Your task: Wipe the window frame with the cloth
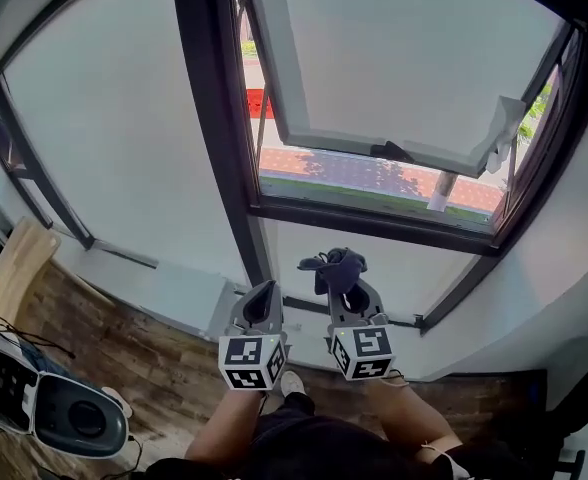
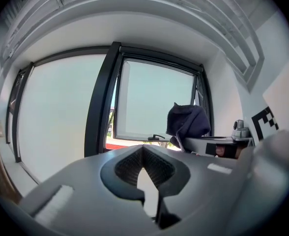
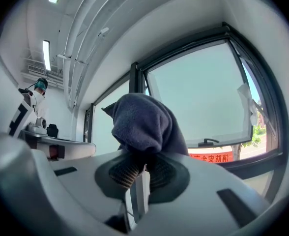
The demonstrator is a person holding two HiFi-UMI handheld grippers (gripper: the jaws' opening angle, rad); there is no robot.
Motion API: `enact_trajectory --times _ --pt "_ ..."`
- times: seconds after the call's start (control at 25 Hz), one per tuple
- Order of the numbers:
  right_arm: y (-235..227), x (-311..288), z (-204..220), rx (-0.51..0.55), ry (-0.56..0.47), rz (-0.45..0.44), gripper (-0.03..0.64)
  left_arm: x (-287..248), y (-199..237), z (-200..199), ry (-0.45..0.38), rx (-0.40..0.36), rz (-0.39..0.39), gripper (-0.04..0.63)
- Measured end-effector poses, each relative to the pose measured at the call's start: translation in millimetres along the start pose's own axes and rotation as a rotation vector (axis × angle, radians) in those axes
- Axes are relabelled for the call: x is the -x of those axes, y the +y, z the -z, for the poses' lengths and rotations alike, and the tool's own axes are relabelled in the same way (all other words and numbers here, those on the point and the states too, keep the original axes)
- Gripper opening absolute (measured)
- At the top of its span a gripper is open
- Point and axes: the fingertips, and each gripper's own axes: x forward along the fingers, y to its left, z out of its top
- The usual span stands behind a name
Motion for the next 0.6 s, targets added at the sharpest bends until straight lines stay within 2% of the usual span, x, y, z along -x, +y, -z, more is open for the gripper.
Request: enact_trajectory --times 0.28,0.6 --pt "-4 -93 2 -0.011 0.027 -0.073 0.034 -62 60 -8 0.019 0.014 -0.052 0.008" --pt "-20 -186 18 -0.011 0.087 -0.082 0.034 -134 110 -16 0.032 0.009 -0.053 0.009"
